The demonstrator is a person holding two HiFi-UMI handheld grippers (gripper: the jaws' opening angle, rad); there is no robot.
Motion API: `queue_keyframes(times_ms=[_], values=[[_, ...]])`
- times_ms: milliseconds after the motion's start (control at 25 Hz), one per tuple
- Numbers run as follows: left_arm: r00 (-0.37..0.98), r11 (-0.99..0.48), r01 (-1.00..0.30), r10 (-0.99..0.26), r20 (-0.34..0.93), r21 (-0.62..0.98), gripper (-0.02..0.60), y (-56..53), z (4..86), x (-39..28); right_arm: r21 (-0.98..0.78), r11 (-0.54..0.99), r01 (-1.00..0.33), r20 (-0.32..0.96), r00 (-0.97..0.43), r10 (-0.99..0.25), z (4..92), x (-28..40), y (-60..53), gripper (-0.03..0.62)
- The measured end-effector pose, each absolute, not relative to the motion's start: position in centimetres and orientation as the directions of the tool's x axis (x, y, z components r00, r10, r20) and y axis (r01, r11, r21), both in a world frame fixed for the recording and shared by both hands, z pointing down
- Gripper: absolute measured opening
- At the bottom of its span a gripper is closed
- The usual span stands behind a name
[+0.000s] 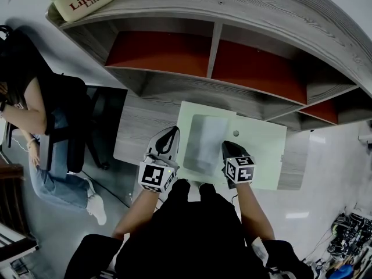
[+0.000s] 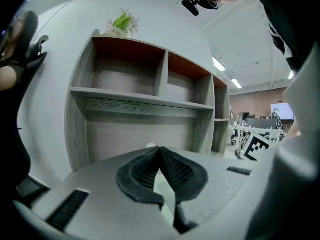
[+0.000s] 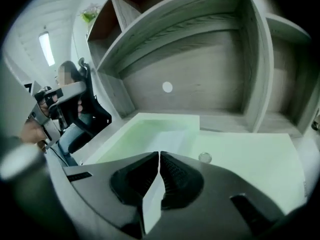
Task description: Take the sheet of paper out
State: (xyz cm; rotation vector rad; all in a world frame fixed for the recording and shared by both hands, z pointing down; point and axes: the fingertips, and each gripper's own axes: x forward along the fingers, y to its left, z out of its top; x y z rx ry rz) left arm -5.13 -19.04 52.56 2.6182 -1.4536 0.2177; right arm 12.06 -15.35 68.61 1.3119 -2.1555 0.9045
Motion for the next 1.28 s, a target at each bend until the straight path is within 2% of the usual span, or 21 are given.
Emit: queue_keyframes(times_ms=[200, 400, 920, 1200, 1280], values=[[0.518, -0.520, -0.853, -0.831, 0.201, 0.050, 0.005, -19.1, 52.9, -5.4, -0.370, 0.309, -0.876, 0.714, -0.481, -0.509, 71.2, 11.3, -14.6, 0.120], [0.516, -0.518, -0.854, -0.831, 0.207, 0.046, 0.005, -19.1, 52.9, -5.5, -0.467, 0.235, -0.853, 0.718, -0.520, -0.462, 72.8, 11.2, -14.6, 0.163], [0.502, -0.503, -0.863, -0.841, 0.201, 0.051, 0.005, -19.0, 53.0, -6.5, -0.595, 0.162, -0.787, 0.685, -0.602, -0.410, 74.3, 9.7, -15.1, 0.161], [0.492, -0.490, -0.869, -0.847, 0.200, 0.066, 0.006, -18.6, 53.2, -6.7, -0.608, 0.162, -0.777, 0.679, -0.615, -0.401, 74.5, 8.8, -15.4, 0.133], [0.495, -0.493, -0.868, -0.846, 0.198, 0.066, 0.005, -18.4, 53.0, -6.6, -0.583, 0.165, -0.795, 0.690, -0.593, -0.415, 74.7, 8.9, -15.7, 0.089]])
